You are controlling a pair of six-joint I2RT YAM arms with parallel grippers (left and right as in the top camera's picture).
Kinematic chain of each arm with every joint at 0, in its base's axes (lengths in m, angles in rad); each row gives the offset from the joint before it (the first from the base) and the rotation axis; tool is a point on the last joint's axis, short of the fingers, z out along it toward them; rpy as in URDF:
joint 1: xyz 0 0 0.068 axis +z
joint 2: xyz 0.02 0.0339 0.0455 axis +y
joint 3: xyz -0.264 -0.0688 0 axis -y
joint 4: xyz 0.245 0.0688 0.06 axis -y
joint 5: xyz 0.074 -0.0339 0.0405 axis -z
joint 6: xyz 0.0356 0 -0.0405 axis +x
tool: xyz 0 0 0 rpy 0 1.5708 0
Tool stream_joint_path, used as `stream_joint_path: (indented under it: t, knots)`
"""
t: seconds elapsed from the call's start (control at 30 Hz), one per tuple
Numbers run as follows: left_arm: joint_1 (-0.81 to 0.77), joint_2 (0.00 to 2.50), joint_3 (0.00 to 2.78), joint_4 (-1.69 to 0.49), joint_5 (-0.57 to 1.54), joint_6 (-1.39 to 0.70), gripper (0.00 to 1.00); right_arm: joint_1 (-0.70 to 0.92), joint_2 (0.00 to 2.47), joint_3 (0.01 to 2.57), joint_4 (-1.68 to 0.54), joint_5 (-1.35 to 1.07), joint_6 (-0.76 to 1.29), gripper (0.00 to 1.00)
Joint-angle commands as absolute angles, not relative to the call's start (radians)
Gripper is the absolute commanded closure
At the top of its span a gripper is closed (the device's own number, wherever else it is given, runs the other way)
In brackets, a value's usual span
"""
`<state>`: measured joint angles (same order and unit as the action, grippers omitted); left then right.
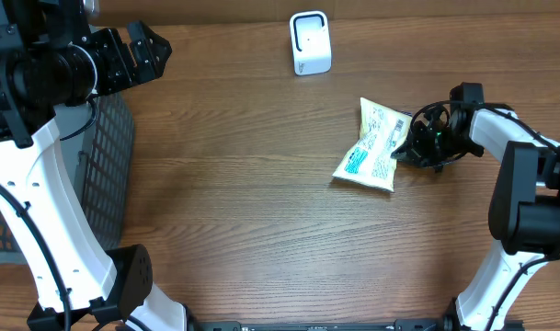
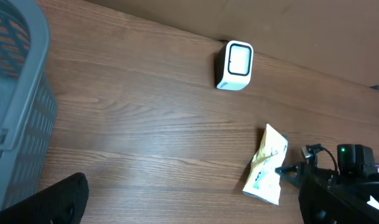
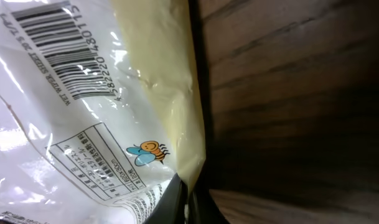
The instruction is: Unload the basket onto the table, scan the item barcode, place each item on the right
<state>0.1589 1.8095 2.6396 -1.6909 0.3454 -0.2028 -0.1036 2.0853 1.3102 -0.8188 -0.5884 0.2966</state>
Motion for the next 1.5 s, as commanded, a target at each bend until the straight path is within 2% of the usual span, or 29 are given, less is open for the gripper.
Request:
stream_joint_path:
  t: [0.0,0.33,0.5,0.7,0.73,0.8,0.83,0.9,0.97,1.03,1.13,1.23,1.47]
  knots:
    - [0.163,1.805,2.651,-1.689,0.356,-0.194,0.0,-0.099,2.062,1.38,-0.899,-0.407,0.315,0.96]
    - [0.163,1.805,2.651,-1.689,0.356,-0.194,0.0,0.0,1.68,1.474,-1.06,-0.014,0.316,0.96]
    - [0.163,1.805,2.651,-1.689,0.356,-0.194,0.0,0.157,1.639,1.473,-1.073,0.122,0.324,0.96]
    - [0.163,1.805,2.651,-1.689,0.356,-0.194,0.0,0.261,1.66,1.436,-1.073,0.142,0.37,0.96]
    - [0.163,1.805,2.651,-1.689,0.356,-0.194,0.0,0.257,1.661,1.433,-1.073,0.159,0.405,0.93]
    - [0.163,1.805,2.651,-1.689,0.356,-0.194,0.0,0.203,1.659,1.451,-1.072,0.156,0.424,0.58]
    - [0.163,1.805,2.651,-1.689,0.356,-0.194,0.0,0.177,1.659,1.459,-1.072,0.154,0.424,0.46]
    - [0.163,1.805,2.651,-1.689,0.356,-0.194,0.0,0.109,1.659,1.466,-1.063,0.153,0.411,0.34]
    - [0.163,1.805,2.651,-1.689,0.356,-0.194,0.0,0.023,1.663,1.465,-1.049,0.152,0.36,0.27]
    - [0.163,1.805,2.651,-1.689,0.356,-0.195,0.0,-0.068,1.678,1.464,-1.045,0.093,0.307,0.25]
    - [0.163,1.805,2.651,-1.689,0.356,-0.194,0.0,-0.163,1.722,1.441,-1.034,-0.116,0.155,0.2]
    - [0.163,1.805,2.651,-1.689,0.356,-0.194,0.0,-0.209,1.784,1.407,-1.015,-0.241,0.012,0.02]
    - [0.163,1.805,2.651,-1.689,0.356,-0.194,0.0,-0.219,1.916,1.406,-0.99,-0.17,-0.009,0.0]
